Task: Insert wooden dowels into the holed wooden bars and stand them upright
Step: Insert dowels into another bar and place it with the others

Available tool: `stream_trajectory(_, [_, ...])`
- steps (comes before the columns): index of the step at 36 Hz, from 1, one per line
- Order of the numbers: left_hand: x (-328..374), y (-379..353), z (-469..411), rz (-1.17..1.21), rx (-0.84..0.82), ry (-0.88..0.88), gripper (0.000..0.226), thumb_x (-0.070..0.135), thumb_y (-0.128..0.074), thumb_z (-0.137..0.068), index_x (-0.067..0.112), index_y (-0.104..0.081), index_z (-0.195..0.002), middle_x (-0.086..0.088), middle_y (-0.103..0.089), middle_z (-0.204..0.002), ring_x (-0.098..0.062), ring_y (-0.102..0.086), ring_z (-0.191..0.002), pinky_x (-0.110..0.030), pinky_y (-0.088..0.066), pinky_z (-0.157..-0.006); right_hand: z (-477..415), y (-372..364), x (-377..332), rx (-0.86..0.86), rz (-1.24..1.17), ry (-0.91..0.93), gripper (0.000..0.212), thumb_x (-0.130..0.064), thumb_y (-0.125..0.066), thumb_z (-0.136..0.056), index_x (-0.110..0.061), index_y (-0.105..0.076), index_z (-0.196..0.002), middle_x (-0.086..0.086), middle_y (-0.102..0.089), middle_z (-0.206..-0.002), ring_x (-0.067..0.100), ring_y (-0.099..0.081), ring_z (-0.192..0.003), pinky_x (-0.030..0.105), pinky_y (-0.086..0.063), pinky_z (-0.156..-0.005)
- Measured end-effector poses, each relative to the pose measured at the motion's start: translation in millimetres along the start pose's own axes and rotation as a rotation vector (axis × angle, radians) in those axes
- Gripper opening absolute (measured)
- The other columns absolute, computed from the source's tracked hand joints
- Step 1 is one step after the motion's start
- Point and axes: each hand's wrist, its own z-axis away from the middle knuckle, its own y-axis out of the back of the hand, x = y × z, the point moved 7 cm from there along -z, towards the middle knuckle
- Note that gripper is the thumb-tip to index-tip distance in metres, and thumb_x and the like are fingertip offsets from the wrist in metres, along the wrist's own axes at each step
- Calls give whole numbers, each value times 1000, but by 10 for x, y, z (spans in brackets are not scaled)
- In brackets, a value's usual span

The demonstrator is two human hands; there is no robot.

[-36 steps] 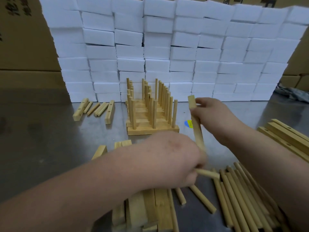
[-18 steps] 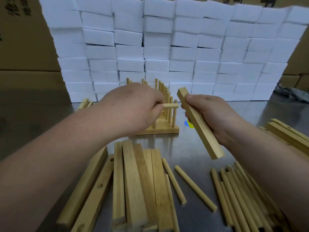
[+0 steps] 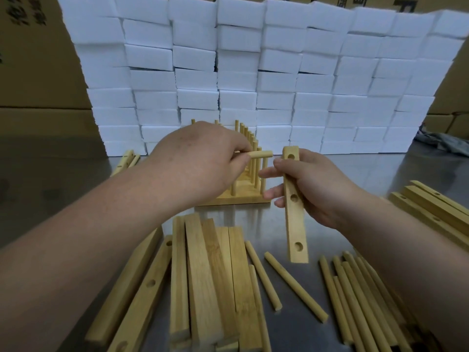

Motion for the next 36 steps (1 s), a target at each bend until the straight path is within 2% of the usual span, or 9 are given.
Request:
stream_trajectory(4, [-6, -1, -1, 10, 13, 0, 26, 37, -41, -94, 35, -65, -103, 7, -63, -82, -12, -54, -79, -24, -41, -62, 24, -22, -52, 14, 132, 55, 10, -18, -48, -93, -16, -56, -90, -1, -65, -63, 11, -45, -42, 22, -36, -39])
stream_trajectory(9, [26, -14, 4, -21, 36, -48, 29, 36, -39, -95, 27, -67, -95, 2, -58, -69, -9, -50, -68, -23, -35, -53, 50, -28, -87, 32, -76, -5, 31, -30, -42, -93, -17, -63, -73, 5, -59, -60, 17, -43, -45, 24, -37, -44])
stream_trajectory(11, [45, -21, 8, -32, 41, -65, 30, 37, -38, -94, 26, -66, -93, 3, -55, -65, -8, -49, -65, -22, -32, -50, 58, -72, -91, -7, -117, -1, 27, -25, -39, -94, -23, -65, -85, 5, -59, -60, 17, -44, -46, 22, -39, -43])
stream_trajectory(14, [45, -4, 11, -41, 58, -65, 30, 38, -38, -94, 26, -66, -94, 3, -54, -64, -7, -48, -65, -21, -31, -50, 61, -132, -104, -65, -136, 17, 32, -18, -31, -96, -32, -60, -98, 2, -59, -58, 14, -44, -46, 20, -40, -43])
stream_trajectory(21, [60, -6, 12, -78, 56, -86, 31, 38, -36, -94, 24, -63, -85, 3, -50, -61, -8, -46, -63, -22, -28, -48, 85, -151, -169, -47, -27, 118, 33, -17, -35, -98, -30, -48, -124, -3, -58, -59, 13, -46, -51, 23, -40, -47])
stream_trajectory(28, [100, -16, 15, -85, 49, -132, 30, 36, -35, -94, 23, -54, -74, 5, -46, -60, -8, -42, -59, -24, -25, -48, 120, -149, -181, -8, 34, 157, 33, -19, -37, -99, -27, -49, -128, -3, -56, -61, 12, -45, -52, 21, -40, -48])
stream_trajectory(34, [112, -80, 29, -34, 46, -102, 37, 34, -35, -96, 24, -34, -60, 5, -41, -60, -8, -38, -57, -23, -24, -49, 149, -129, -170, 22, 85, 168, 34, -20, -36, -99, -29, -48, -130, -4, -56, -61, 9, -45, -53, 19, -41, -49])
stream_trajectory(36, [89, -115, 34, 17, 48, -72, 36, 34, -36, -96, 24, -38, -61, 4, -41, -58, -10, -39, -57, -24, -23, -48, 154, -124, -171, 34, 102, 179, 34, -21, -36, -99, -30, -48, -130, -5, -55, -60, 9, -45, -54, 20, -40, -51])
